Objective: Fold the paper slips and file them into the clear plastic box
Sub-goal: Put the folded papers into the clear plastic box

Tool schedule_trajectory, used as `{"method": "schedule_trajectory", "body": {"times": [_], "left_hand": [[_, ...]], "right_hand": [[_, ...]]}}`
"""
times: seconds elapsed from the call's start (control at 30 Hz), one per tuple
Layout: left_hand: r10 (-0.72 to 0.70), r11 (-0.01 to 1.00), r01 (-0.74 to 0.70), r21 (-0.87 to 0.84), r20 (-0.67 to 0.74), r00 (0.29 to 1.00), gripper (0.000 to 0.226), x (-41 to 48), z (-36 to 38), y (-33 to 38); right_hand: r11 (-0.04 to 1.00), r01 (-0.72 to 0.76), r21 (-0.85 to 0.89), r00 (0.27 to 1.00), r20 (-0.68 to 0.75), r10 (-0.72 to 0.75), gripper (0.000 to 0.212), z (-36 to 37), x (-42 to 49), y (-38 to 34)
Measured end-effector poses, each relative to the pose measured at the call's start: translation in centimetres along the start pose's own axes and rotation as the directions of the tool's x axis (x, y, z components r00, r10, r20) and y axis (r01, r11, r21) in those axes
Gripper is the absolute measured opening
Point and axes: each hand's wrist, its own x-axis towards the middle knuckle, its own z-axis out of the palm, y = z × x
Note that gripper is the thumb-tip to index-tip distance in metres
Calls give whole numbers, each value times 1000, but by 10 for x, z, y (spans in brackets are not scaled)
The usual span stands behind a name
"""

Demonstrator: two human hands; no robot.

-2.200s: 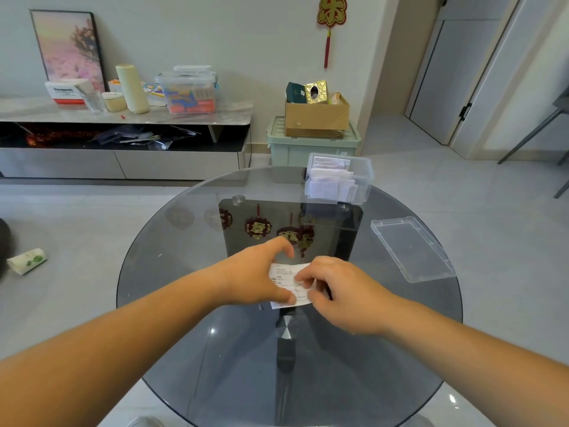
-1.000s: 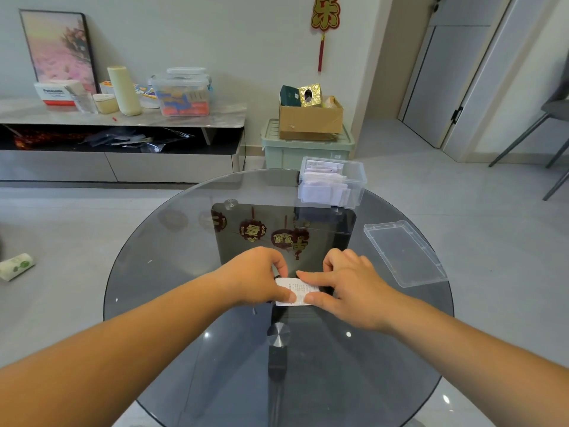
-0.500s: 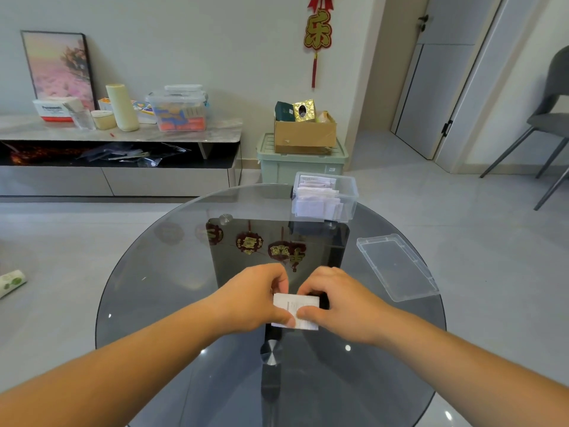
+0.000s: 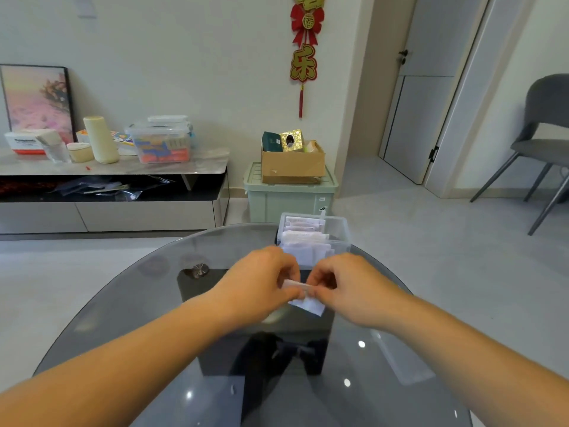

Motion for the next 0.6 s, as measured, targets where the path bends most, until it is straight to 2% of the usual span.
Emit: {"method": "schedule_trajectory", "body": {"times": [0.07,0.1,0.17,0.23,0.4,0.6], "left_hand": [[70,997,-66,47,-88,994,38,35,-6,-8],[91,991,-82,102,-86,992,54,53,-8,-12],[108,962,-100,256,-17,994,84,82,-8,-23],[126,923,-137,359,55,991,97,103,-1,-31],[137,884,-178,432,124,983,105,124,24,-53],[247,790,-254,557,90,965,89,125,38,-60]], "right_hand": [[1000,3,-10,988,-154,-5,10,-24,28,9],[1000,-2,21,974,-228,7,13,-36,43,14],[996,-15,91,937,-346,46,20,-52,71,26],[990,-29,135,915,-395,80,20,-59,96,38],[985,-59,164,900,-418,123,15,-53,137,60],[982,-15,190,914,-396,90,12,-41,156,71]]}}
